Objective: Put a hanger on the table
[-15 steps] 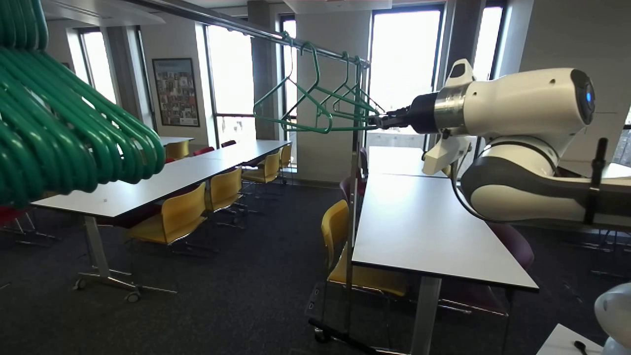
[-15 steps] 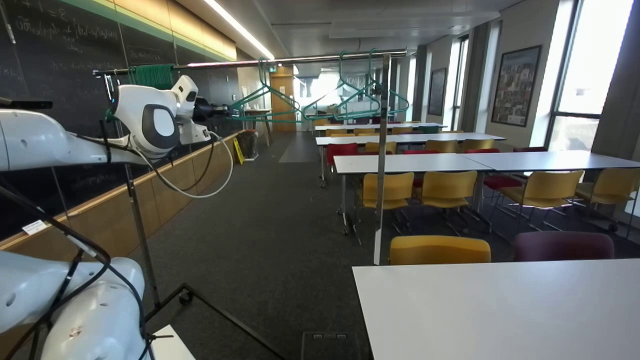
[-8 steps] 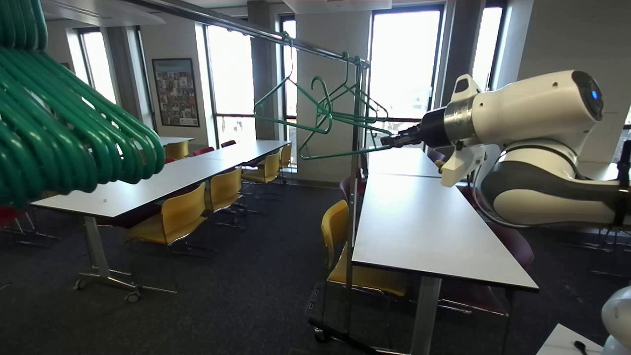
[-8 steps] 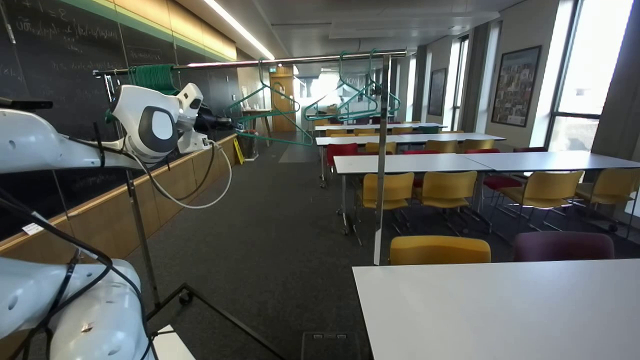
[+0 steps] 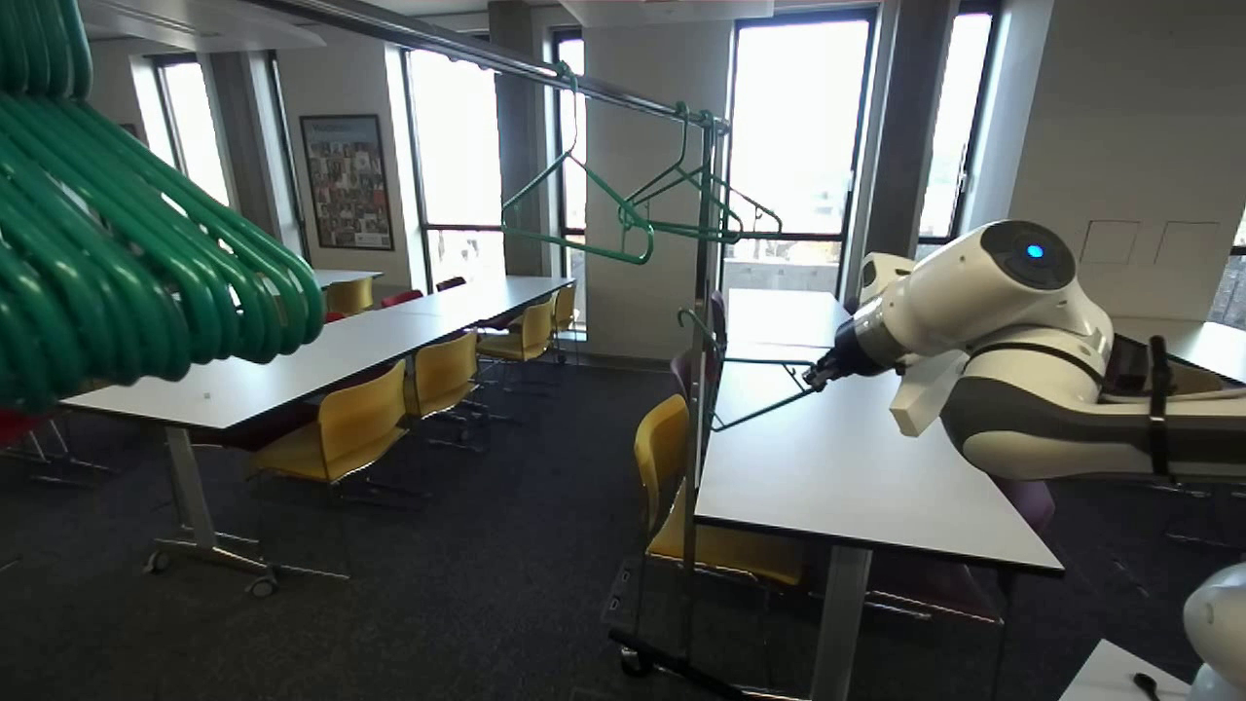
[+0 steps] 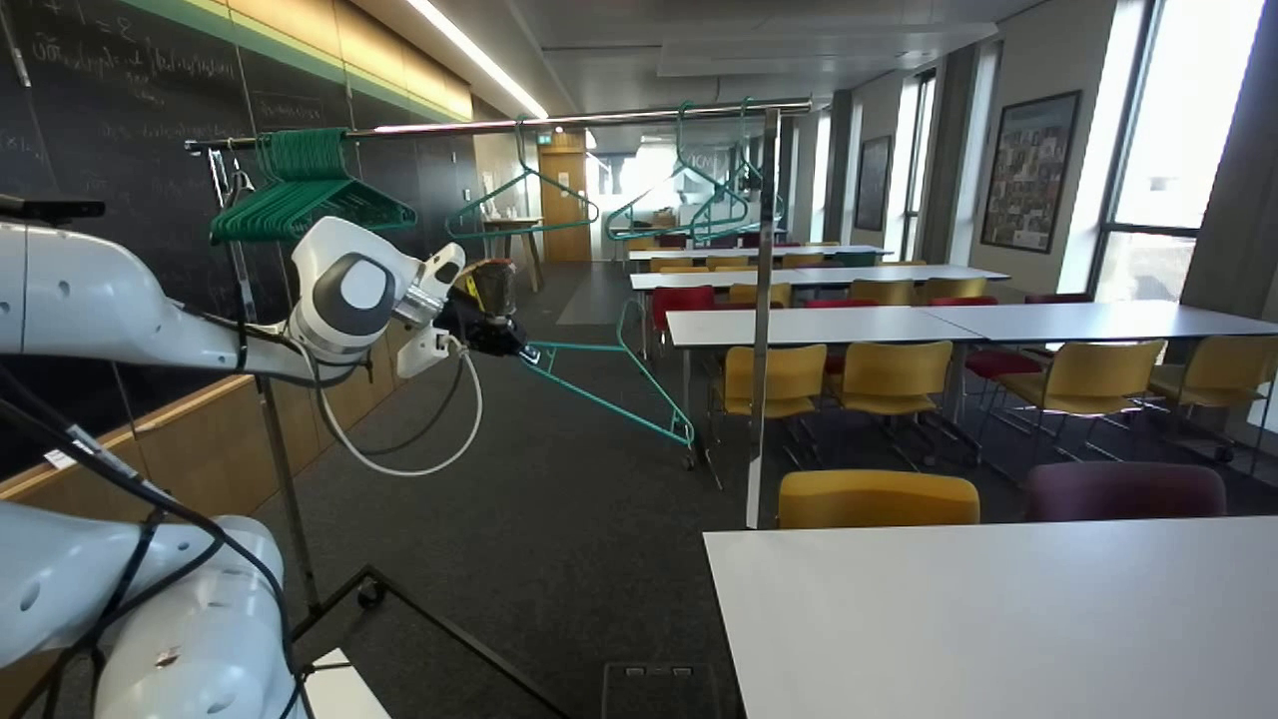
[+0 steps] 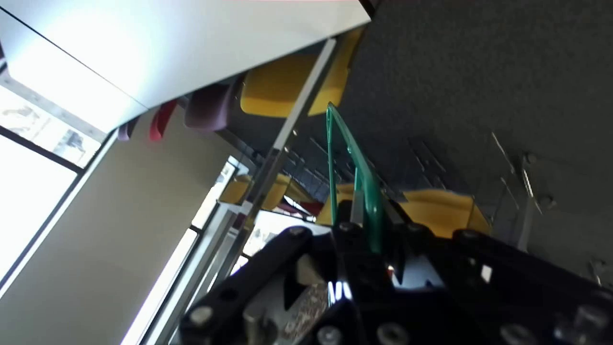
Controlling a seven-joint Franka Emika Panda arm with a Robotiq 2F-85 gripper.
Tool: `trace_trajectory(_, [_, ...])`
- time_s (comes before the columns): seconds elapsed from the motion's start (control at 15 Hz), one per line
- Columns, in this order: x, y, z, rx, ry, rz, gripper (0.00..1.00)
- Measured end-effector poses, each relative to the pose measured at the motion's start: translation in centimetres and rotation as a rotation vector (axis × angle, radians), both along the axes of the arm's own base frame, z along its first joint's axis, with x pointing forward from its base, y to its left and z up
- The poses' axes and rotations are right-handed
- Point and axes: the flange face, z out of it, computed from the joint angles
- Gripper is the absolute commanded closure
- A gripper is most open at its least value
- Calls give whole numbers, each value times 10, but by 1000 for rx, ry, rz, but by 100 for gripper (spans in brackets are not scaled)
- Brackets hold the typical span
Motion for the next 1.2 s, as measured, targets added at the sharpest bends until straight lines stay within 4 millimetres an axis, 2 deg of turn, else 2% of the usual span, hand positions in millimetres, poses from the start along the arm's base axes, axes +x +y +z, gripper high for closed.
trace_trajectory(0.2, [11,-22,-24,-135,100,-51,98])
trace_trajectory(0.87, [63,-112,-71,-705,263,-70,98])
trace_trajectory(1.0, [77,-123,-82,-782,252,-55,98])
trace_trajectory(1.2, [100,-131,-97,-818,189,-52,98])
